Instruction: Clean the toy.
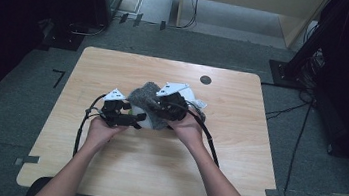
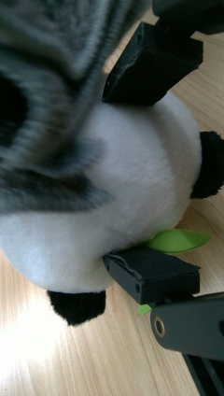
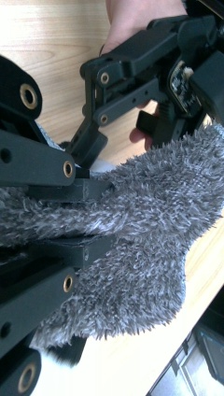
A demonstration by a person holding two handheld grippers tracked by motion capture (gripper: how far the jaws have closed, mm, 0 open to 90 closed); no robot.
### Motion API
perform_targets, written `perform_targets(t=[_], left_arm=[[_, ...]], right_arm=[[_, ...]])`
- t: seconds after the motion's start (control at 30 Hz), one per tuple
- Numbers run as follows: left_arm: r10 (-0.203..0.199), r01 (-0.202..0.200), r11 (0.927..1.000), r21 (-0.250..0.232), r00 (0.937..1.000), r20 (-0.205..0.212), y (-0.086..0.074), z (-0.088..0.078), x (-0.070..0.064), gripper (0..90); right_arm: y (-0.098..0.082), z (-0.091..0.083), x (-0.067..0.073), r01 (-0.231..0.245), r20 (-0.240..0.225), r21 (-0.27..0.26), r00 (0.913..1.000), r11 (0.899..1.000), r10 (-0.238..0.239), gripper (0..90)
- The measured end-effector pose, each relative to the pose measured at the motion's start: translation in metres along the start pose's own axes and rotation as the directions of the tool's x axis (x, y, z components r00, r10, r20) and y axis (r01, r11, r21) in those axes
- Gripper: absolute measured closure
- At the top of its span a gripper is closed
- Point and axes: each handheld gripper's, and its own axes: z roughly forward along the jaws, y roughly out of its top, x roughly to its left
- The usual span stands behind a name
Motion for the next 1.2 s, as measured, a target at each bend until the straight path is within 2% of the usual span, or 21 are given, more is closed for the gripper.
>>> perform_targets(t=[0.13,0.3,0.63,0.83,1.2], left_arm=[[0.005,-0.005,1.0000,0.000,1.0000,-0.001,0.000,0.000,0.000,22.2],[0.005,-0.005,1.0000,-0.002,1.0000,0.000,0.000,0.000,0.000,22.2],[0.003,-0.003,1.0000,-0.006,1.0000,-0.001,0.000,0.000,0.000,22.1],[-0.001,0.001,1.0000,-0.006,1.0000,0.001,0.000,0.000,0.000,22.1],[-0.003,0.003,0.9999,-0.010,1.0000,0.002,0.000,0.000,0.001,22.2]], right_arm=[[-0.001,0.001,0.000,0.017,0.017,0.023,0.9997,1.000,-0.018,77.2],[-0.005,-0.015,-0.006,0.018,0.052,0.019,0.9985,1.000,-0.019,77.2],[-0.026,-0.052,-0.027,-0.049,0.084,-0.021,0.9952,0.999,0.051,77.4],[-0.036,-0.070,-0.037,-0.066,0.116,-0.034,0.9908,0.997,0.070,77.3],[-0.053,-0.095,-0.055,-0.123,0.170,-0.049,0.9769,0.991,0.129,77.5]])
